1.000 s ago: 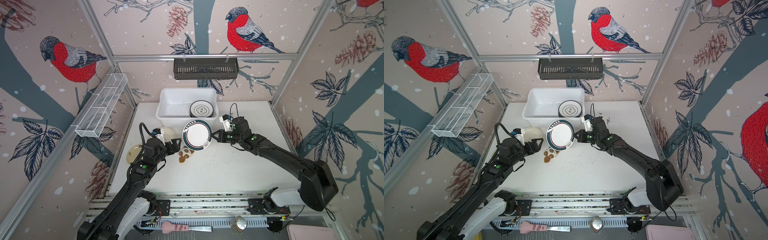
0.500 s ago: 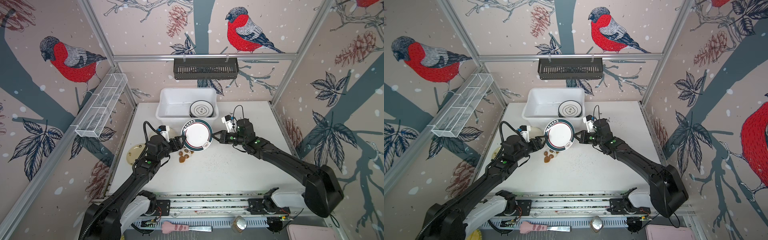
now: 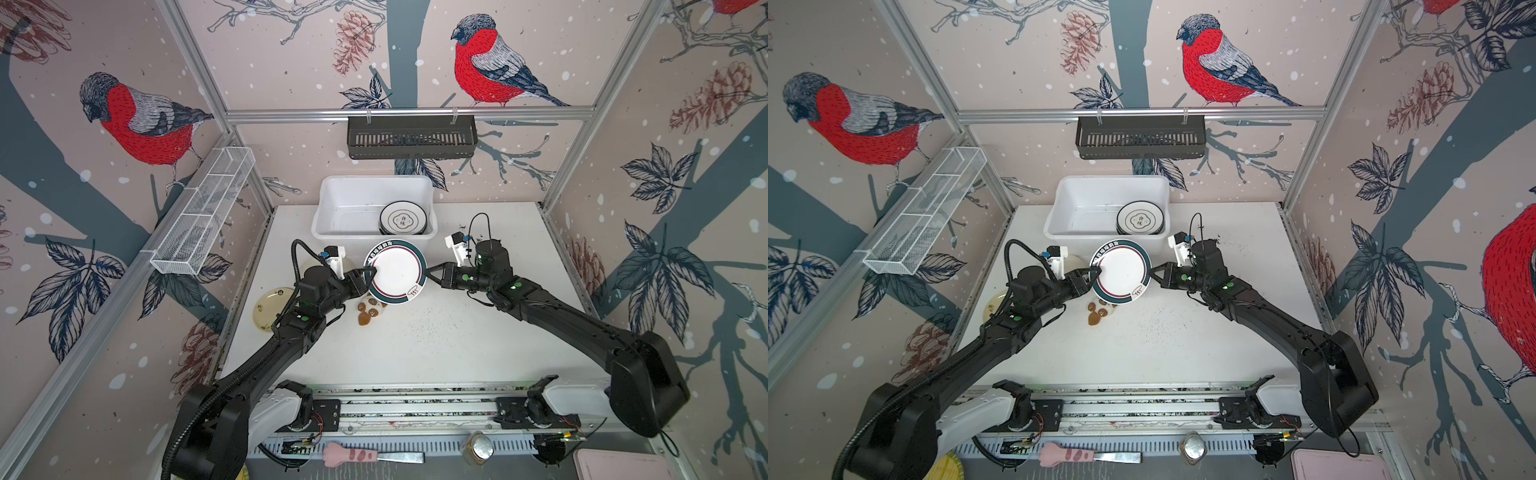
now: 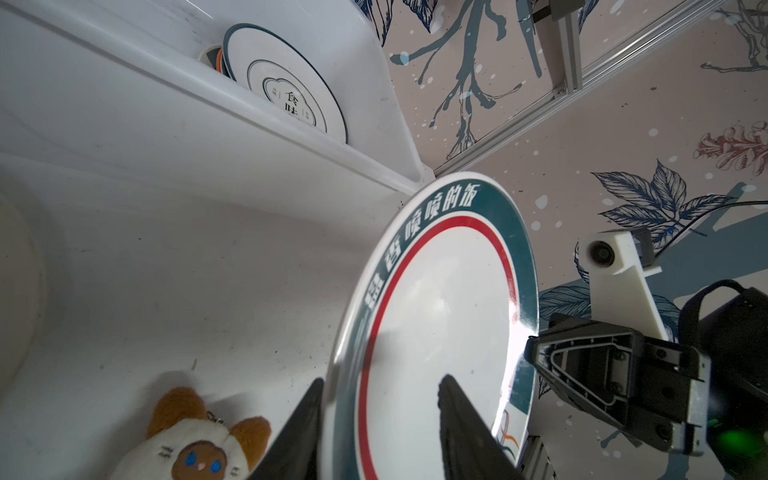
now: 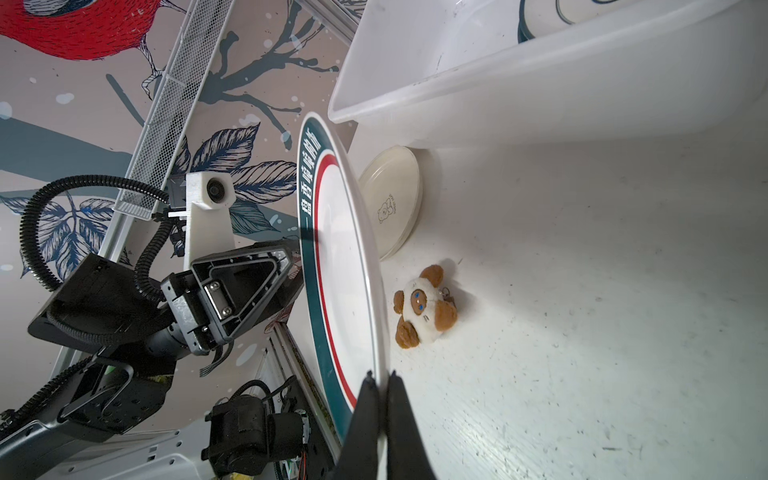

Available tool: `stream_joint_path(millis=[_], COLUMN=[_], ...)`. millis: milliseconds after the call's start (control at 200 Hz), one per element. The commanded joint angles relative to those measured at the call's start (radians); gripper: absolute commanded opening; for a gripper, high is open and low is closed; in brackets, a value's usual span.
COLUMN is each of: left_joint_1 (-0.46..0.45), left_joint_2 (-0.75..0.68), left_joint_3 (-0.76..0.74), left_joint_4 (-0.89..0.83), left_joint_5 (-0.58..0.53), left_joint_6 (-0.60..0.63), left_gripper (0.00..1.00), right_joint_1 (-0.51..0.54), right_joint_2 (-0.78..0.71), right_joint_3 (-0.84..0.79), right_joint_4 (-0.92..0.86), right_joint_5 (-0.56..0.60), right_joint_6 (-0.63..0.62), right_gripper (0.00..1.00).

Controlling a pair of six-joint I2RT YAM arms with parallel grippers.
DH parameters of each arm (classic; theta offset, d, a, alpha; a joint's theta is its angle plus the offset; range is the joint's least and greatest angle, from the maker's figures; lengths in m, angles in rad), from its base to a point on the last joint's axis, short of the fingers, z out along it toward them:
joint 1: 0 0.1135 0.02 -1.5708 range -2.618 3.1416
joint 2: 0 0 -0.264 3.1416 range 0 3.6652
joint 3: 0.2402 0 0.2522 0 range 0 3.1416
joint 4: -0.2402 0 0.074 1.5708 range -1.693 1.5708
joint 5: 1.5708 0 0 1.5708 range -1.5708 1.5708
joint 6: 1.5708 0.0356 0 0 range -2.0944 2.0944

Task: Place the plates into the plastic bin on the countertop
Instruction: 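Grasp the upright plate with the left gripper while the right gripper holds it, then carry the plate into the bin with the left gripper while the right withdraws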

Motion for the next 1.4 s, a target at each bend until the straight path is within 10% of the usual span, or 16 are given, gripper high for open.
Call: stream_joint_path(millis=[0,345,570,821,991,1396], left_joint_1=[0.0,0.0,-0.001,0.042,0.105,0.169], left_joint_2=[0.008,0.038,0.105,0.195,0.376,0.925], left_joint_3=[0.009,0.061,0.136,0.263,0.427,1.033], left_joint_4=[0.101,0.054,0.052,0.088,0.125,-0.028], left_joint_5=[0.047,0.033,0.013,-0.084,-0.116,0.005], left_joint_6=[-0.016,0.04,0.04,0.029,0.022,0.025], left_gripper=[0.32,0.13,0.0,0.0,0.0,0.0], right_joint_1=[-0.006,-0.017,-0.045,-0.112,-0.141,-0.259], right_joint_2=[-0.008,0.01,-0.016,-0.096,-0.174,-0.277], right_joint_3=[-0.004,0.01,0.032,0.107,0.114,0.049], right_joint_4=[0.077,0.07,0.025,-0.176,-0.262,-0.279], right_joint_5=[-0.037,-0.054,-0.026,0.154,0.358,0.359], right_joint_6=[0.014,0.0,-0.039,-0.154,-0.22,-0.197], right_gripper=[0.0,0.01,0.52,0.86,0.93,0.95])
